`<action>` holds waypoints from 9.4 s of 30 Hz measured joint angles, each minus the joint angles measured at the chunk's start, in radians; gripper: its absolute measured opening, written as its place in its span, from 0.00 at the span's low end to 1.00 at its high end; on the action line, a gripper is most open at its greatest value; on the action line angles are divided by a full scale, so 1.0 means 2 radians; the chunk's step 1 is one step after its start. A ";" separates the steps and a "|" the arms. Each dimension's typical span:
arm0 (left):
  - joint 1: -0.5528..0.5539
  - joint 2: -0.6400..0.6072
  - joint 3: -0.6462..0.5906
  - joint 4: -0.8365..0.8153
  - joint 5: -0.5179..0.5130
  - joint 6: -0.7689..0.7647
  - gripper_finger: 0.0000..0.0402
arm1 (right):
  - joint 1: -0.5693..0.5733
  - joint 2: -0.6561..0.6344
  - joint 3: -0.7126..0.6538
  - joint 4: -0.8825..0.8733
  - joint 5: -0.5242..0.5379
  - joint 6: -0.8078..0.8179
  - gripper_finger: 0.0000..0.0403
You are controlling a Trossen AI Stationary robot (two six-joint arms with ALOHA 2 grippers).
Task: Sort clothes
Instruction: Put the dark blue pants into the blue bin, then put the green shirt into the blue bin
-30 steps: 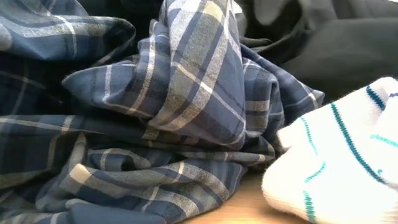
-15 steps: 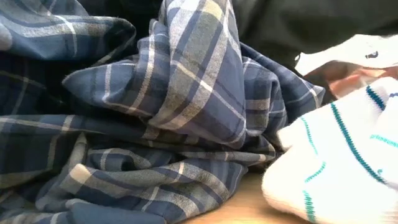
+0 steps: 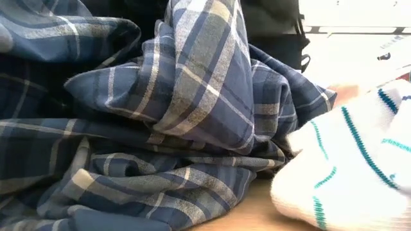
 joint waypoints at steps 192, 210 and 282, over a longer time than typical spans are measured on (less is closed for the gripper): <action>-0.129 0.288 0.346 -0.600 0.054 -0.251 0.33 | 0.457 -0.030 -0.432 -0.278 0.273 0.789 0.37; -0.129 0.407 0.298 -0.488 0.143 -0.266 0.33 | 0.457 -0.030 -0.432 -0.277 0.329 0.723 0.37; -0.152 0.530 0.914 -0.484 -0.070 0.070 0.00 | 0.419 -0.030 -0.483 -0.228 0.326 0.697 0.37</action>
